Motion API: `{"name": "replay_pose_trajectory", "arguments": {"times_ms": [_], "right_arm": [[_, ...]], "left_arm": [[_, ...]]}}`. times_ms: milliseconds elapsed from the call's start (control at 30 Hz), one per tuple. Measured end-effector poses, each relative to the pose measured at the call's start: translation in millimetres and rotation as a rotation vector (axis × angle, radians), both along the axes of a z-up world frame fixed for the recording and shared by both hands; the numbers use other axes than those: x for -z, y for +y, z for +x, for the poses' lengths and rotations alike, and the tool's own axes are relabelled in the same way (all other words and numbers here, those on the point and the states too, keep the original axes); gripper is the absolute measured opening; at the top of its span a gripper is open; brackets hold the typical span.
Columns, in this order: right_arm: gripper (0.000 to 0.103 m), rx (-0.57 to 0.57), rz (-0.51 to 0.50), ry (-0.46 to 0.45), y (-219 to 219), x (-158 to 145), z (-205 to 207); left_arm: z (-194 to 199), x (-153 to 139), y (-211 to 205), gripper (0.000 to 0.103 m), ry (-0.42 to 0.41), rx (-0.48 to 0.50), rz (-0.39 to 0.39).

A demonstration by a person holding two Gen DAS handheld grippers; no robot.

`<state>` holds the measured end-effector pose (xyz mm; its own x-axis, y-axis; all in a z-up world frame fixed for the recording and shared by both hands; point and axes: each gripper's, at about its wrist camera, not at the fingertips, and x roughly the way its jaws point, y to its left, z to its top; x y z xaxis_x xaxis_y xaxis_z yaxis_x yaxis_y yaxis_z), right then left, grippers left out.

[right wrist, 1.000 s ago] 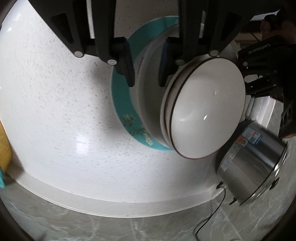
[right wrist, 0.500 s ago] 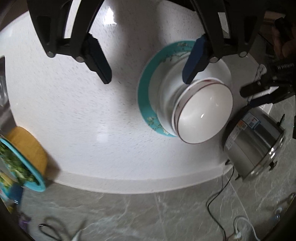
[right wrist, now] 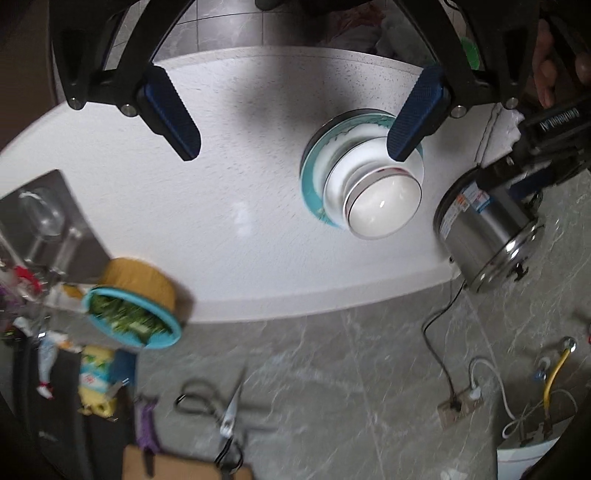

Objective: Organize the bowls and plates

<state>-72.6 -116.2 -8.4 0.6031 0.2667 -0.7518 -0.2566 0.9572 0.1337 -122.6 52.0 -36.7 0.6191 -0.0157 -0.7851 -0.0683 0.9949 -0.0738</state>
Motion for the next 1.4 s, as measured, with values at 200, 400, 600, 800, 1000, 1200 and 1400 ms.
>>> {"name": "replay_pose_trajectory", "arguments": {"times_ms": [200, 400, 600, 800, 1000, 1200, 1400], "right_arm": [[0.103, 0.184, -0.051, -0.105, 8, -44, -26], [0.103, 0.322, -0.087, -0.049, 36, -51, -39], [0.103, 0.373, -0.112, -0.064, 57, -60, -53], [0.103, 0.421, -0.144, -0.062, 63, -67, -60], [0.103, 0.443, -0.167, -0.061, 61, -72, -64], [0.103, 0.465, -0.176, -0.050, 52, -73, -60], [0.103, 0.473, -0.186, -0.032, 46, -71, -53]], "left_arm": [[-11, -8, -19, 0.085, 0.038, 0.086, 0.120], [-18, -18, 15, 0.085, 0.002, 0.113, 0.133], [-19, -26, 36, 0.085, 0.009, 0.148, 0.092], [-15, -31, 38, 0.085, 0.028, 0.170, 0.081], [-12, -35, 33, 0.085, 0.016, 0.189, 0.084], [-5, -37, 29, 0.085, 0.012, 0.197, 0.086], [-1, -36, 25, 0.085, 0.010, 0.191, 0.089]]}}
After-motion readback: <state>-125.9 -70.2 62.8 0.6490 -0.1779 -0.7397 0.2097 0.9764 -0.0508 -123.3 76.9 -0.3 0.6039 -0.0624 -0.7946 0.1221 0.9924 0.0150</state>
